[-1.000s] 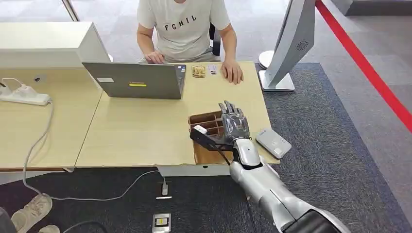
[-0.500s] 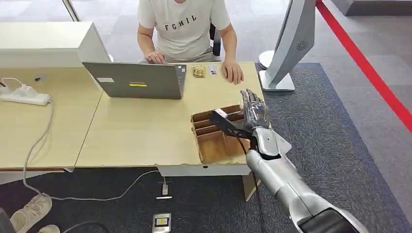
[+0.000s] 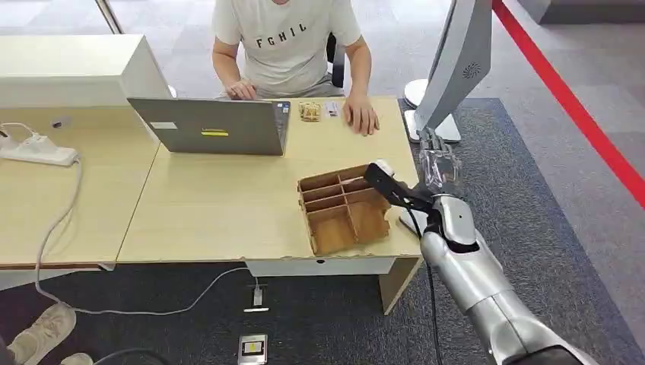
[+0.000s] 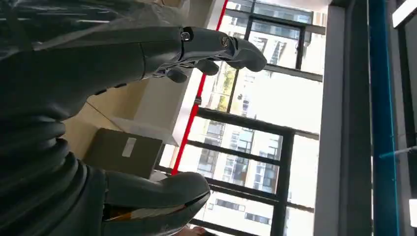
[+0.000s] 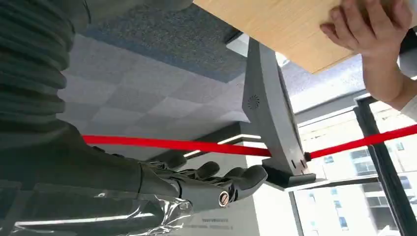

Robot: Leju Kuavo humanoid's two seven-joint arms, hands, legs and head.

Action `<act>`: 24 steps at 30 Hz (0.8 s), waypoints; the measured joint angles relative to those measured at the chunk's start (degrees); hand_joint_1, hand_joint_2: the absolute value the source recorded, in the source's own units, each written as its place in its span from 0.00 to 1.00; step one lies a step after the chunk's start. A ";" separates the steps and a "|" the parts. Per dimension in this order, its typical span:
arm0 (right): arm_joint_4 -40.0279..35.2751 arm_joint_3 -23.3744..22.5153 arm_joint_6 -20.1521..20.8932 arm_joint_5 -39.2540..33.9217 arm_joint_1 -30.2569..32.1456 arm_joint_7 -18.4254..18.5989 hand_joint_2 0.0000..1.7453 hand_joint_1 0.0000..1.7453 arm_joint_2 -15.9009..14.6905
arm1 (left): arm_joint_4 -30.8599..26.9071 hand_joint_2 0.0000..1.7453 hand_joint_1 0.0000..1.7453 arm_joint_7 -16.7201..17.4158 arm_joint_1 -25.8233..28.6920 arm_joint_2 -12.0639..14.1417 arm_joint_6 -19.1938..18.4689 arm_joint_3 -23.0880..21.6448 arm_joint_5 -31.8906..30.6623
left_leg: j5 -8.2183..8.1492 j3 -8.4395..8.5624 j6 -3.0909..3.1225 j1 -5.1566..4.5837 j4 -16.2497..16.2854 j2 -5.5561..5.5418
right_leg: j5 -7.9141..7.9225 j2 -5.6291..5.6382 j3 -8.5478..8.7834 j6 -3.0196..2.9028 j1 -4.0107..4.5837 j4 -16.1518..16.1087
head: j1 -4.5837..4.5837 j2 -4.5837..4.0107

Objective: Pass the card to the sensor for recognition and then transmit it.

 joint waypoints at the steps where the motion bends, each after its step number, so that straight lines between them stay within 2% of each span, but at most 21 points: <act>1: 0.02 0.09 -0.07 0.00 0.00 -0.57 1.00 0.03 0.04 | -0.13 1.00 0.00 0.00 -0.04 0.04 0.00 0.04 -0.13 | 0.00 0.00 0.00 0.00 0.00 0.00 | 0.00 0.00 0.00 0.00 0.00 0.01 | 0.00 0.00; 8: 0.22 0.79 -0.13 0.28 -0.02 -2.64 1.00 0.02 1.35 | -0.35 1.00 0.00 0.00 -0.30 0.15 0.00 0.39 -0.79 | 0.00 -0.01 0.00 0.00 0.00 0.00 | 0.00 0.00 0.01 0.00 0.00 0.03 | 0.00 0.00; 13: 0.20 1.29 -0.04 0.24 0.19 -2.93 1.00 0.04 1.92 | -0.63 1.00 0.00 0.00 -0.34 0.24 0.00 0.42 -0.48 | 0.00 -0.03 0.00 0.00 0.00 0.00 | 0.00 -0.01 0.00 0.00 0.00 0.02 | 0.00 0.00; 14: 0.20 1.36 0.00 0.24 0.31 -2.97 1.00 0.07 2.06 | -0.63 1.00 0.00 0.00 -0.34 0.22 0.00 0.41 -0.48 | 0.00 -0.03 0.00 0.00 0.00 0.00 | 0.00 -0.01 0.01 0.01 0.00 0.02 | 0.02 0.00; 22: 0.57 2.32 0.00 0.07 0.63 -3.65 1.00 0.08 3.34 | -0.63 1.00 0.00 0.00 -0.34 0.22 0.00 0.42 -1.86 | 0.00 -0.03 0.00 0.00 0.00 -0.01 | 0.00 -0.02 -0.01 0.00 0.00 0.02 | 0.00 0.00; 24: 0.68 2.45 -0.02 0.07 0.62 -3.67 1.00 0.12 3.58 | -0.63 1.00 0.00 0.00 -0.34 0.22 0.00 0.44 -1.88 | 0.00 -0.03 0.00 0.01 0.00 -0.01 | 0.00 -0.02 0.00 0.00 0.00 0.02 | 0.00 0.00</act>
